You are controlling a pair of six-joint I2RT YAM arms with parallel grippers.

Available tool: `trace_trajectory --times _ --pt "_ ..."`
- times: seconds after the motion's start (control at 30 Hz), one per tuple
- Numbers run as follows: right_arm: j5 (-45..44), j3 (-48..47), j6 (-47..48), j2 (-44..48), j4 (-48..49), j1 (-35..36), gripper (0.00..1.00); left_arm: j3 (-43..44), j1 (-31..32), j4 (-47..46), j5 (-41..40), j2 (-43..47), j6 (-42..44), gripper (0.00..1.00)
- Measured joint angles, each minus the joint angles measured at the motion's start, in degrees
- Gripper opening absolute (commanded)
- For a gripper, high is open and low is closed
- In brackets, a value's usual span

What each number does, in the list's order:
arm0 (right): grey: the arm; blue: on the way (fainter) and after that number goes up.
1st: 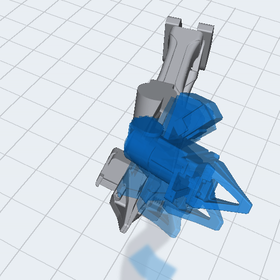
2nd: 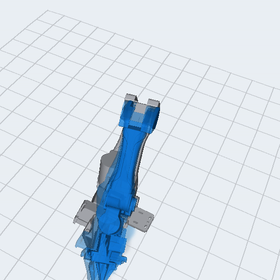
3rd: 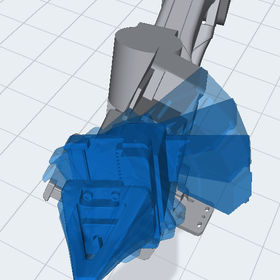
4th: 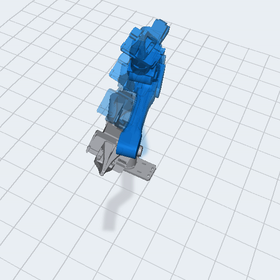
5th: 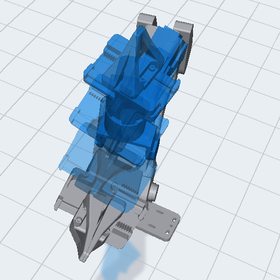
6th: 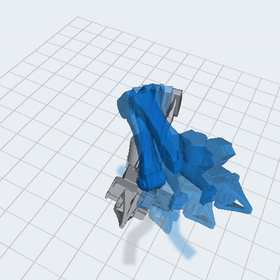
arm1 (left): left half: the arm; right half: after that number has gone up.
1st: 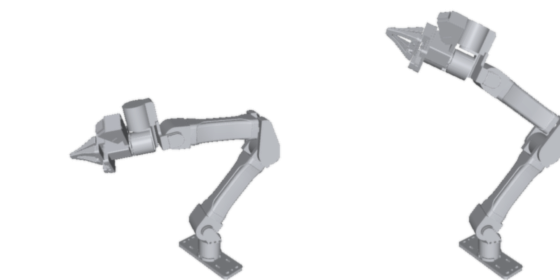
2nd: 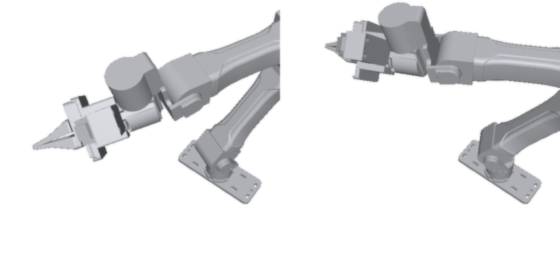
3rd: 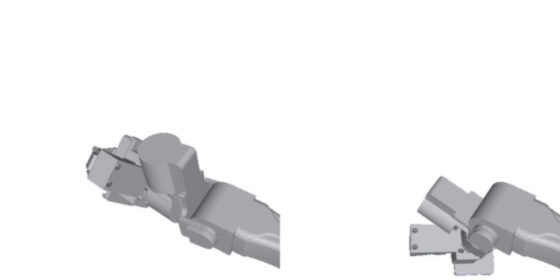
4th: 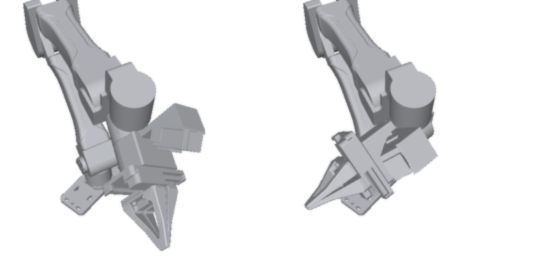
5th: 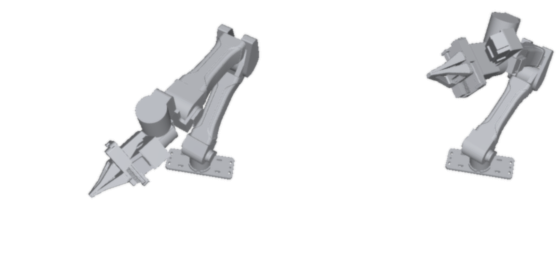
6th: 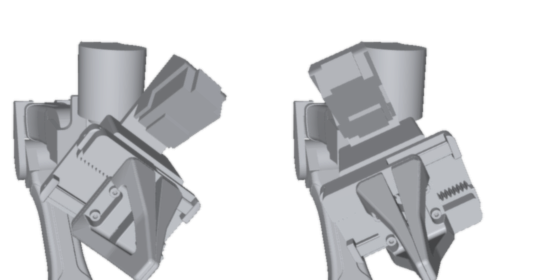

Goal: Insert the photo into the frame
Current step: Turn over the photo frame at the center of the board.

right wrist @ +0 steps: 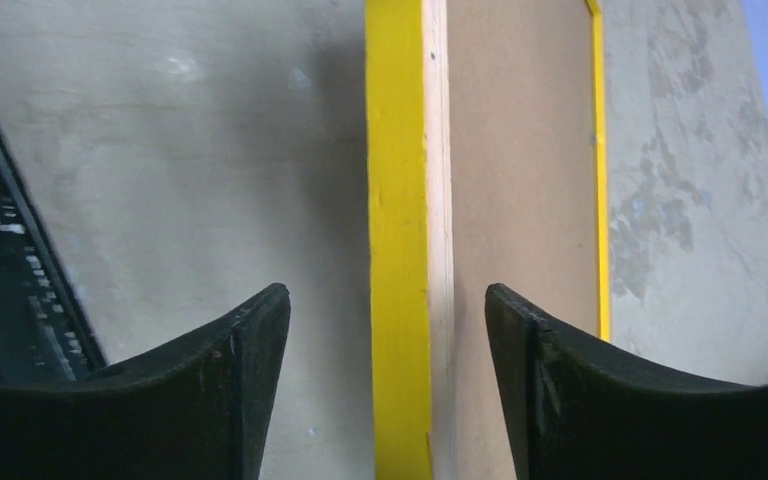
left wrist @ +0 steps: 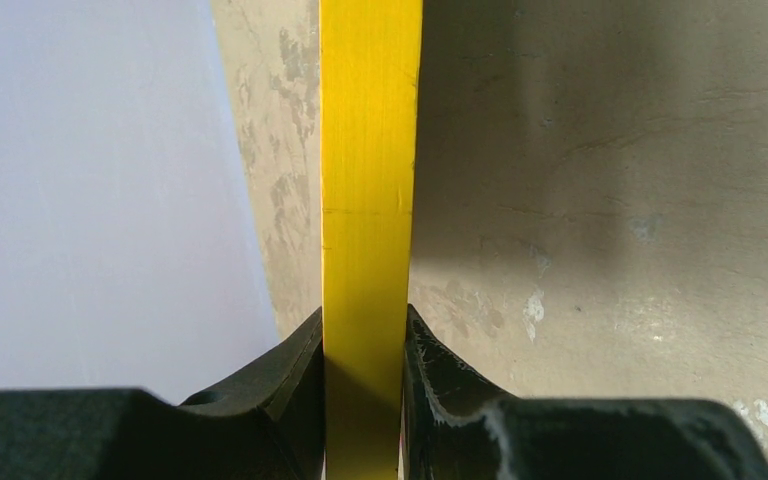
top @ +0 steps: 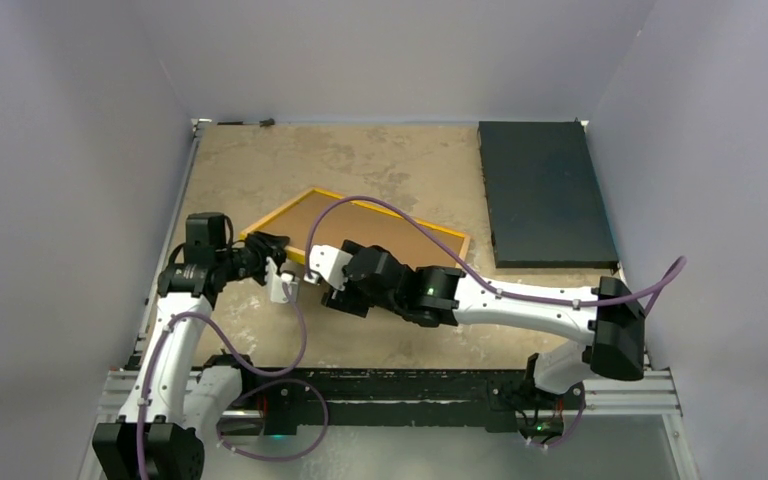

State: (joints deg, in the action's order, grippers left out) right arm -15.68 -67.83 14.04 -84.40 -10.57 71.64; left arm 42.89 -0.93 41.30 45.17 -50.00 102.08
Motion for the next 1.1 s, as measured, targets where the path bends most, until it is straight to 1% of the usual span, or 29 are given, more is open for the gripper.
trace_trajectory --times 0.1,0.2,0.37,0.43,0.47,0.5,0.53,0.57,0.63,0.7,0.8,0.87,0.97,1.0,1.1 --pt "-4.3 -0.7 0.9 -1.6 -0.7 0.0 0.6 1.1 0.0 0.5 0.0 0.0 -1.0 0.02" --pt "-7.7 -1.6 2.0 -2.8 -0.7 0.0 0.46 1.7 0.0 0.9 0.0 0.0 -1.7 0.03" --pt "-10.9 -3.2 3.8 -3.4 -1.2 0.2 0.17 2.4 0.0 0.1 0.4 0.0 -3.4 0.09" --pt "-10.5 -3.8 6.0 -3.4 -2.1 0.5 0.08 2.8 0.0 -0.2 0.4 0.1 -3.8 0.11" --pt "-11.0 -4.0 6.1 -3.3 -2.5 0.8 0.01 2.8 0.0 -0.1 0.6 0.2 -4.3 0.12" --pt "-11.0 -4.3 6.1 -3.3 -2.8 0.9 0.0 2.9 0.0 -0.1 0.6 0.3 -4.8 0.14" --pt "-11.0 -4.5 6.2 -3.3 -2.9 0.8 0.0 3.0 0.0 -0.2 0.6 0.4 -5.3 0.23" --pt "-11.0 -4.8 6.3 -3.3 -3.1 0.7 0.0 3.1 0.0 -0.3 0.6 0.5 -5.8 0.38" --pt "-10.7 -5.5 6.3 -3.4 -3.8 0.7 0.0 3.3 0.0 -0.6 0.6 0.8 -7.8 0.51" --pt "-10.6 -6.7 5.4 -3.9 -4.2 0.7 0.0 3.7 0.0 -2.1 0.7 1.4 -11.3 0.66" --pt "-10.7 -8.2 4.3 -4.8 -4.6 0.5 0.0 4.7 0.0 -4.5 0.6 2.7 -16.7 0.83" --pt "-10.1 -9.2 3.5 -5.2 -5.3 0.1 0.0 5.9 -0.1 -6.1 0.2 2.9 -21.0 0.87" --pt "-7.0 -12.2 1.9 -5.6 -7.3 -2.0 0.0 8.4 -0.2 -8.2 -1.4 1.9 -28.4 0.9" --pt "-5.4 -14.0 1.2 -6.0 -8.2 -3.3 0.0 9.2 -0.2 -8.9 -1.8 1.4 -30.8 0.91" --pt "-0.6 -20.6 -1.6 -8.5 -10.0 -8.0 0.0 12.2 -0.8 -12.2 -4.3 -0.9 -41.4 0.92"
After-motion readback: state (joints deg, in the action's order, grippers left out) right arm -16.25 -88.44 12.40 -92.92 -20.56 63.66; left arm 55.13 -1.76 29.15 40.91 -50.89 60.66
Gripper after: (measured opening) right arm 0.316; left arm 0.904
